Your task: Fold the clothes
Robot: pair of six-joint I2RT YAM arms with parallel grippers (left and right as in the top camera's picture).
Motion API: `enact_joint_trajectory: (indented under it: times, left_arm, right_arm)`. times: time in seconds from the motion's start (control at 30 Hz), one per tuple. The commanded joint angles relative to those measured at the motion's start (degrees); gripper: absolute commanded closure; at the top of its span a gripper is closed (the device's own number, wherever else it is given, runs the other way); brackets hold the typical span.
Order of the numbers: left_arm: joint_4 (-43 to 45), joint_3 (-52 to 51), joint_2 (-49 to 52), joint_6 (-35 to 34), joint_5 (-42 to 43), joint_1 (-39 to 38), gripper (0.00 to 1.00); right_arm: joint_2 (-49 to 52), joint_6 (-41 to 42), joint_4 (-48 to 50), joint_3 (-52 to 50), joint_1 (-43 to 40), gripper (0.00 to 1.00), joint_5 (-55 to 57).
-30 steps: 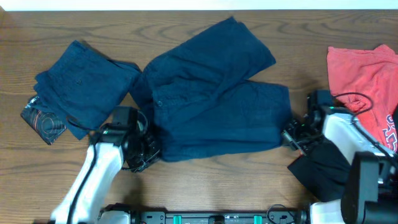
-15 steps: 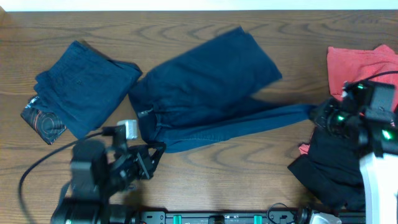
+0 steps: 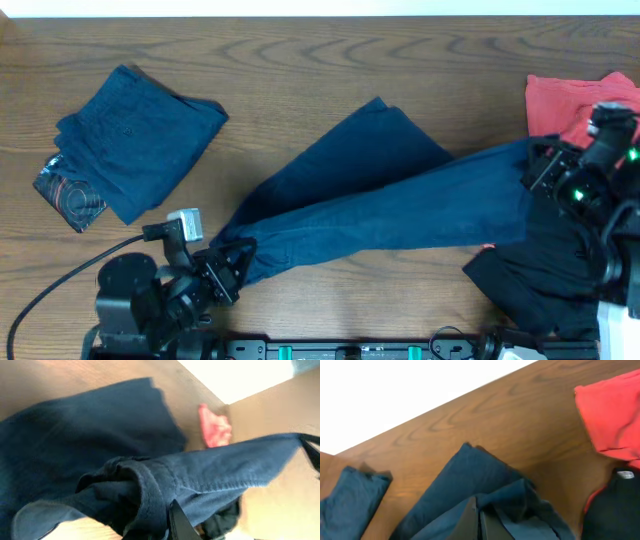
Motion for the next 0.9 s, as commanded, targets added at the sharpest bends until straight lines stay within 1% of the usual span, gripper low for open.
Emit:
enact_joint_trajectory:
  times: [0.0, 0.17, 0.27, 0.4, 0.63, 0.73, 0.87]
  left_arm:
    - [-2.91, 0.83, 2.01, -3.21, -14.43, 0.55, 0.94]
    - [-4.35, 0.37, 6.01, -5.79, -15.23, 0.55, 0.94]
    - [-5.55, 0.33, 8.98, -9.03, -20.46, 0.55, 0.94]
    - [-5.33, 0.33, 12.81, -9.77, -27.93, 0.55, 0.94]
    - [-4.52, -0.04, 21.53, -15.19, -37.46, 0.55, 0.94]
    - [-0.63, -0.85, 26.56, -15.61, -40.22, 0.55, 0.94]
    - [6.27, -1.22, 35.12, -15.41, -42.69, 0.55, 0.94]
  right_arm:
    - [4.61, -4.09, 1.57, 0.96, 0.50, 0.99, 6.40]
    - [12.26, -7.61, 4.13, 0.96, 4.07, 0.99, 5.81]
    - [17.70, -8.74, 8.55, 0.96, 7.19, 0.99, 4.98]
    - [24.09, -8.85, 16.41, 0.96, 11.43, 0.99, 4.96]
    - [34.23, -8.83, 29.42, 0.96, 17.94, 0.99, 5.86]
    - [39.34, -8.81, 32.79, 0.96, 19.65, 0.99, 5.92]
    - [45.38, -8.09, 34.95, 0.96, 20.28, 0.99, 6.78]
